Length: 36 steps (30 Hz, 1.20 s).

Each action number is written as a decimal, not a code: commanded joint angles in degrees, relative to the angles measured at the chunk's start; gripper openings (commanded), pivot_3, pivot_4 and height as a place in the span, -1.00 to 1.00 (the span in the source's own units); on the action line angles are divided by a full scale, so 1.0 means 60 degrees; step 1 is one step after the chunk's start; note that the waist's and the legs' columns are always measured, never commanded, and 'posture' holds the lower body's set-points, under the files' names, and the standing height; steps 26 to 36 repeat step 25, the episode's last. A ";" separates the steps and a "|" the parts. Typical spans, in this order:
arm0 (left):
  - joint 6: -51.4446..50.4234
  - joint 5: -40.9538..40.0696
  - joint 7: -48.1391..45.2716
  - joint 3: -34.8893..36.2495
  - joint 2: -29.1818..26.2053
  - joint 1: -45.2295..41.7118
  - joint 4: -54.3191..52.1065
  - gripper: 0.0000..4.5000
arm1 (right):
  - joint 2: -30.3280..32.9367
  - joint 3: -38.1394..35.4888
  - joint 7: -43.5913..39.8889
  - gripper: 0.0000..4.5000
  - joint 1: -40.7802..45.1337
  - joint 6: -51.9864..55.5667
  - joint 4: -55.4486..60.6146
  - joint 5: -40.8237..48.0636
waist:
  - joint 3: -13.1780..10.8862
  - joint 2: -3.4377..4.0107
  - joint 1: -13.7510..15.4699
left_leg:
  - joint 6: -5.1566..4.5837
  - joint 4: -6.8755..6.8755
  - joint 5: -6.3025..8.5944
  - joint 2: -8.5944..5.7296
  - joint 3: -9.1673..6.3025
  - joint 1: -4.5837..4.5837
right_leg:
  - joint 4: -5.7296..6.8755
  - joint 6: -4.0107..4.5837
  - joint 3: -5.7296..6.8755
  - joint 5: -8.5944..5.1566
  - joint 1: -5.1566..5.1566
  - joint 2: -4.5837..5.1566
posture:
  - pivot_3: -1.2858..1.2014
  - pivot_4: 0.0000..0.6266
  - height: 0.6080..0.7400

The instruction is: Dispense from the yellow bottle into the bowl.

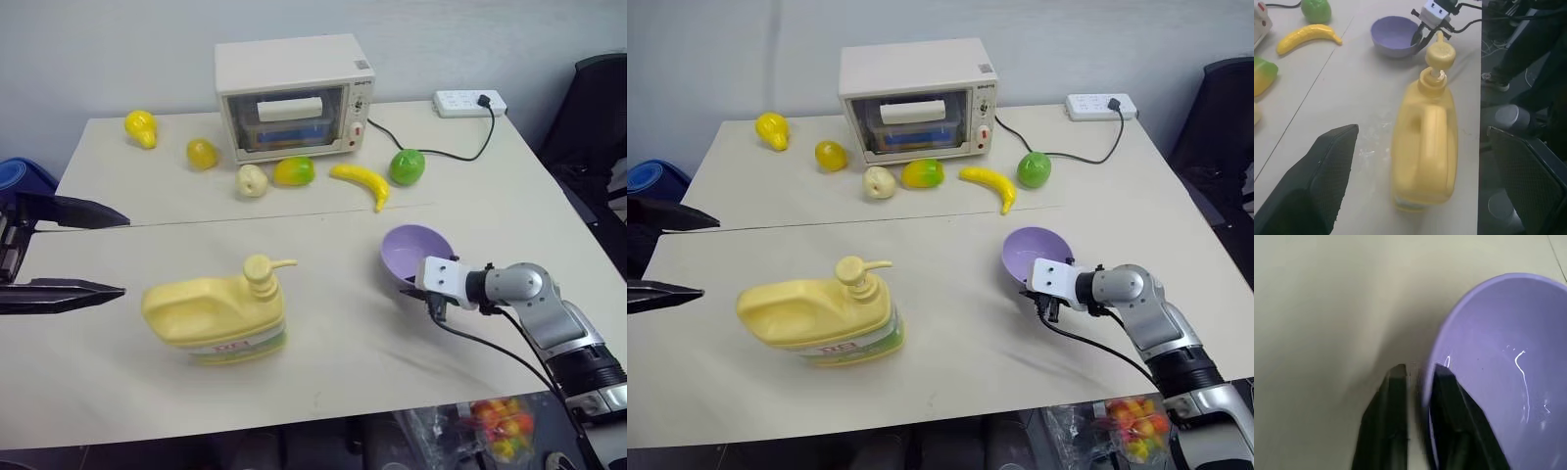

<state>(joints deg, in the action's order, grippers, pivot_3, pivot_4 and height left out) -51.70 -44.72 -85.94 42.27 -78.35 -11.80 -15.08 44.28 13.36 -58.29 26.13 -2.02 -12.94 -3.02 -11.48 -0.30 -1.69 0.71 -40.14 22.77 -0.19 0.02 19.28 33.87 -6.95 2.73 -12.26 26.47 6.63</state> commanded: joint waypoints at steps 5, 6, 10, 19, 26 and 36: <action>0.0413 0.0069 -0.0114 0.0175 -0.0055 -0.0028 0.0402 1.00 | 0.0727 -0.1281 -0.0760 0.39 -0.0248 0.0849 0.1141 0.1307 | -0.0002 0.0003 0.0015 | 0.0000 0.0000 0.0000 0.0000 0.0000 0.0001 | 0.0000 0.0000 0.0000 0.0000 0.0000 0.0001 | 0.03 -0.52 1.00; 0.0495 0.0127 -0.0149 0.0163 -0.0055 0.0012 0.0480 1.00 | 0.1005 -0.1732 -0.1108 0.53 -0.0420 0.1330 0.1613 0.1914 | -0.0005 0.0009 0.0022 | 0.0000 0.0000 0.0000 0.0000 0.0000 0.0004 | -0.0001 0.0000 0.0000 0.0000 0.0001 0.0000 | 0.03 -0.52 1.00; 0.0790 0.0385 -0.0290 0.0226 -0.0098 0.0248 0.0772 1.00 | 0.2109 -0.3697 -0.2328 0.99 -0.1094 0.3614 0.3055 0.4514 | -0.0006 0.0011 0.0082 | -0.0004 0.0003 0.0002 0.0001 -0.0001 0.0004 | -0.0007 0.0000 0.0002 0.0000 -0.0003 0.0001 | 0.03 -0.52 1.00; 0.1691 0.1656 -0.0805 0.1153 -0.0156 0.1378 0.1915 1.00 | 0.4644 -0.7486 -0.4661 0.99 -0.3240 0.5955 0.1578 0.6008 | -0.0004 0.0007 0.0076 | -0.0056 0.0006 0.0031 0.0004 0.0010 -0.0012 | -0.0010 0.0001 0.0000 -0.0001 -0.0018 -0.0003 | 0.03 -0.52 1.00; 0.2088 0.1799 -0.0684 0.1200 -0.0075 0.1729 0.2106 1.00 | 0.4797 -0.7655 -0.4729 0.99 -0.3284 0.5578 0.0842 0.5808 | -0.0004 0.0007 -0.0012 | -0.0064 0.0011 0.0036 0.0006 0.0078 -0.0026 | 0.0001 -0.0001 -0.0042 0.0003 -0.0019 0.0000 | 0.03 -0.52 1.00; 0.2088 0.1799 -0.0684 0.1200 -0.0075 0.1729 0.2106 1.00 | 0.4797 -0.7655 -0.4729 0.99 -0.3284 0.5578 0.0842 0.5808 | -0.0004 0.0007 -0.0012 | -0.0064 0.0011 0.0036 0.0006 0.0078 -0.0026 | 0.0001 -0.0001 -0.0042 0.0003 -0.0019 0.0000 | 0.03 -0.52 1.00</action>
